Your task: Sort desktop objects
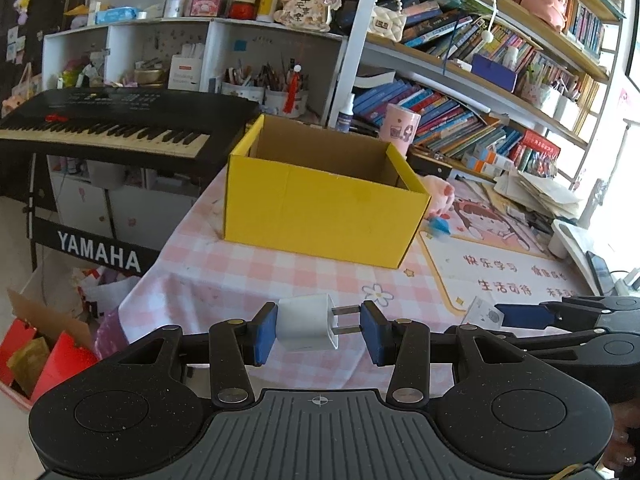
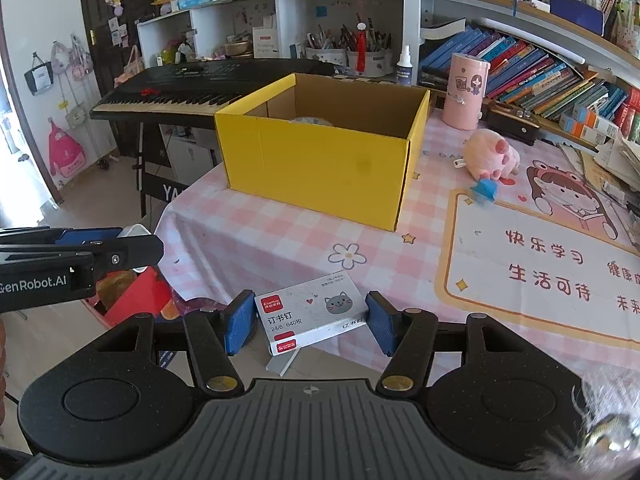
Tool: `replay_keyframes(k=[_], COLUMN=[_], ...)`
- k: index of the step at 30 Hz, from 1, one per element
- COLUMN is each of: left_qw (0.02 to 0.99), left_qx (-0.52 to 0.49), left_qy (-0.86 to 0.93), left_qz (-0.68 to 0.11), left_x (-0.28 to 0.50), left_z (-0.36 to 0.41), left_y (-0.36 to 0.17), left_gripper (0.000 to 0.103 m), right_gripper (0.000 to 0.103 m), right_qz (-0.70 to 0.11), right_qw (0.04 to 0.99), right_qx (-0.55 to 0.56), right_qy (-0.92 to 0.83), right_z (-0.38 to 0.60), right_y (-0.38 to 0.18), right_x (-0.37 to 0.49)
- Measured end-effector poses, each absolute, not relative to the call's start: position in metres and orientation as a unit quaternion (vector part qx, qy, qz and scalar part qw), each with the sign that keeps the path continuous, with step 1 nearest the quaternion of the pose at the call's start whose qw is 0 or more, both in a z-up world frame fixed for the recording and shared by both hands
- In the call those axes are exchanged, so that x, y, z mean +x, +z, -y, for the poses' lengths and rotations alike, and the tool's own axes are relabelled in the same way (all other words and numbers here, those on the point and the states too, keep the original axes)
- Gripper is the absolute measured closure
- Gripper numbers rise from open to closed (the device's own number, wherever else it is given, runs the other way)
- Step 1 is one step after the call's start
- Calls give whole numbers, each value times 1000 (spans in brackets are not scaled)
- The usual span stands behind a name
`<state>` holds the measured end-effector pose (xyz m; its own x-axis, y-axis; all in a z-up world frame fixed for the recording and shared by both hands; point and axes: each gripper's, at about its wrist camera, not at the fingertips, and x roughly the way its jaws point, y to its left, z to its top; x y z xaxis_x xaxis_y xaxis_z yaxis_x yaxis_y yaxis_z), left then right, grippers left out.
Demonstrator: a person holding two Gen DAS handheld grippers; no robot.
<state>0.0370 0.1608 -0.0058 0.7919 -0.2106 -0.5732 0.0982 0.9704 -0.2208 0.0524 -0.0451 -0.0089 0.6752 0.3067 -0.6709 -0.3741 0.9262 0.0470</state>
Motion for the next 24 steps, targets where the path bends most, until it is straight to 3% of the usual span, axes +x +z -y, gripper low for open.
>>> replay_keyframes(k=[9,24], left_qw=[946,965], left_qx=[-93,-61], left_qy=[-80,-39], left_qz=[-300,-251], left_x=[69,170], left_z=[-149,-122], left_y=[-2,25], left_gripper=[60,60], right_gripper=[46,46], right_qz=[-358,-274], right_qw=[917,933], right_qx=[-32,-51], right_qy=[171,226], right_z=[62,73], right_y=[-8,34], right_x=[81,183])
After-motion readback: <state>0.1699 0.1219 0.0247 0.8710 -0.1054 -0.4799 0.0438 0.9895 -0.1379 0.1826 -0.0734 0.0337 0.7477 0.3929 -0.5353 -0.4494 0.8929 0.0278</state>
